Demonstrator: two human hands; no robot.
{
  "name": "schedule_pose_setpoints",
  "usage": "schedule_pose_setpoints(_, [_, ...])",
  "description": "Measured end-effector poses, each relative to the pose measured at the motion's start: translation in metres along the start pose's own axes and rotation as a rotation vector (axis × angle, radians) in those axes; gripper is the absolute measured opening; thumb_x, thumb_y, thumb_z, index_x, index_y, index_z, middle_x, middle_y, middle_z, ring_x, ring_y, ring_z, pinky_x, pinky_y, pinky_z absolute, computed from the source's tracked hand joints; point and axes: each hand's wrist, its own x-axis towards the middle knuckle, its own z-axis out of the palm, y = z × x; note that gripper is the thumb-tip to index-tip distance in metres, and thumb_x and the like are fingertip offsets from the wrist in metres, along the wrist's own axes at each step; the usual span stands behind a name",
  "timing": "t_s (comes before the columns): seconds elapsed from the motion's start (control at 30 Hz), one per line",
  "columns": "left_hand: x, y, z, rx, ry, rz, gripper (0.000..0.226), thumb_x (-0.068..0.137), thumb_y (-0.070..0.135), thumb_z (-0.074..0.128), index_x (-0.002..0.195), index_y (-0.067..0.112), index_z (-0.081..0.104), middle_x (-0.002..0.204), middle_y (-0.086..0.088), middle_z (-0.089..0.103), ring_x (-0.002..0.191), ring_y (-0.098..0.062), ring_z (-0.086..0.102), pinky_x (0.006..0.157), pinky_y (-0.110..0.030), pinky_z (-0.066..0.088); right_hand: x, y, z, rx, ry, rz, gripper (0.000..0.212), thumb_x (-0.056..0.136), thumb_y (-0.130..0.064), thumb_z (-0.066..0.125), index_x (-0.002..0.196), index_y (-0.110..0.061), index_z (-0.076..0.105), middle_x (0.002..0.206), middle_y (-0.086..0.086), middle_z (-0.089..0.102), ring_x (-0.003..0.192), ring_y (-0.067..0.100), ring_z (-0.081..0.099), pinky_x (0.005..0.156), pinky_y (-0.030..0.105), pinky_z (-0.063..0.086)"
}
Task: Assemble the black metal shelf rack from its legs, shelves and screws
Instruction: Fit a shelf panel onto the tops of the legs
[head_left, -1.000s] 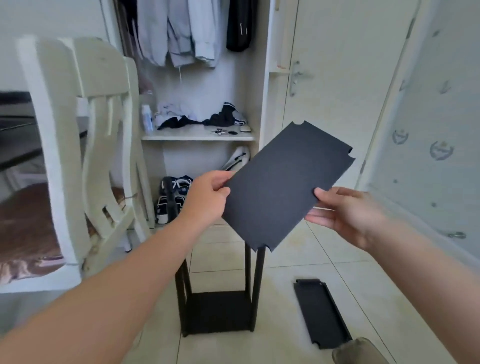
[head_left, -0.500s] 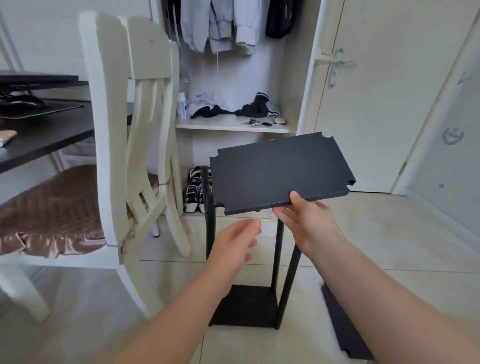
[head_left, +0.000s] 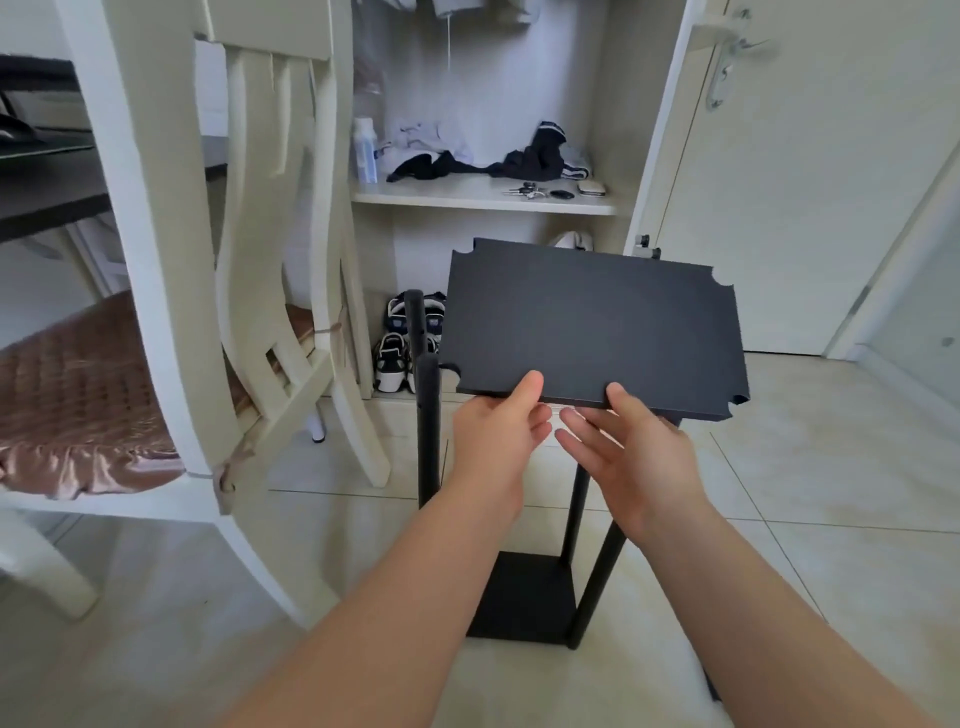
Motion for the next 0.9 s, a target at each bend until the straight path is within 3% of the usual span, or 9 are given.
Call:
schedule_pose_setpoints(0.27, [0.024,0.001,0.009,-0.005,-0.005,-0.037,0.014,0.094,0.026,0.069,0.105,0.018,0.065,0.114,-0.005,0.071,0.102,-0.018,0.070,0.078,-0.023,0.057,0.019,-0.010,-0.004,-0.042,-0.035,-0.010,0.027,0.100,-0.023,0.064,0.111,0.001,0.063,0.094,0.019,0.077,0.092,0.030,0.076,0.068,0.034,0.063])
schedule_pose_setpoints(0.47, [0.031,-0.001,0.004,-0.024,0.059,-0.041,0.024,0.093,0.027,0.070,0.112,0.013,0.066,0.111,-0.007,0.073,0.092,-0.015,0.070,0.076,-0.022,0.058,0.029,-0.005,0.001,-0.093,-0.090,-0.008,0.032,0.100,-0.026,0.064,0.117,0.001,0.062,0.096,0.018,0.077,0.092,0.029,0.076,0.070,0.033,0.063])
schedule_pose_setpoints(0.9, [0.041,0.004,-0.014,-0.057,0.183,0.032,0.018,0.092,0.024,0.072,0.102,0.009,0.068,0.093,-0.007,0.070,0.076,-0.012,0.069,0.065,-0.020,0.057,0.040,0.000,0.018,-0.104,-0.230,0.129,0.029,0.104,-0.024,0.057,0.124,-0.003,0.059,0.100,0.018,0.077,0.094,0.028,0.076,0.069,0.036,0.063])
